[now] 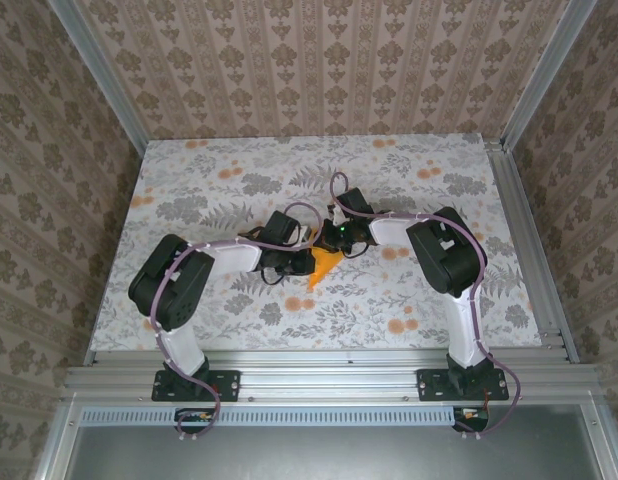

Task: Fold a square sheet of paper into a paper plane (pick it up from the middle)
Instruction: Fourth fold the wing at the center of the table.

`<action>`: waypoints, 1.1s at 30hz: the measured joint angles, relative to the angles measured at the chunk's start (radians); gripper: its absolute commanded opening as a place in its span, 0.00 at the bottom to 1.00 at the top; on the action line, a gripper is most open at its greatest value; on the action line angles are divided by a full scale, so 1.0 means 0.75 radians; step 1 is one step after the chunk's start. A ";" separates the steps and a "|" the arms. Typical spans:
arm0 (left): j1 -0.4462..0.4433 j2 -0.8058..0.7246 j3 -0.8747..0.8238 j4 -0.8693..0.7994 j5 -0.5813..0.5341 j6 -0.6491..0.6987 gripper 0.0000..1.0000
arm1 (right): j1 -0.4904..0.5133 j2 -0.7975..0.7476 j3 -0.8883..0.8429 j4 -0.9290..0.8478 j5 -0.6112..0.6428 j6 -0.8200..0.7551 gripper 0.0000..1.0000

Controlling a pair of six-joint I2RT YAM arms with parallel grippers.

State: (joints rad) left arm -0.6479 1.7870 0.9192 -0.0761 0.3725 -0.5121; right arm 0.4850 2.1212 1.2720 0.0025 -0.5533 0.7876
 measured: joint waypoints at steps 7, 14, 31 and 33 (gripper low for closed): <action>-0.025 0.009 0.031 -0.048 -0.054 0.036 0.10 | 0.000 -0.014 -0.004 -0.018 0.022 -0.001 0.10; -0.051 0.015 0.054 -0.084 -0.107 0.071 0.10 | -0.003 -0.070 -0.015 -0.061 0.041 -0.003 0.21; -0.095 0.015 0.058 -0.090 -0.205 0.120 0.14 | -0.039 -0.280 -0.289 0.077 0.019 0.143 0.06; -0.104 0.014 0.060 -0.092 -0.226 0.124 0.14 | -0.026 -0.278 -0.294 0.097 0.018 0.168 0.06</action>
State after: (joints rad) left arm -0.7258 1.7977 0.9642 -0.1448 0.2031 -0.4194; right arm 0.4652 1.9129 1.0515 0.0753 -0.5396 0.9138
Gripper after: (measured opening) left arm 0.139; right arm 0.074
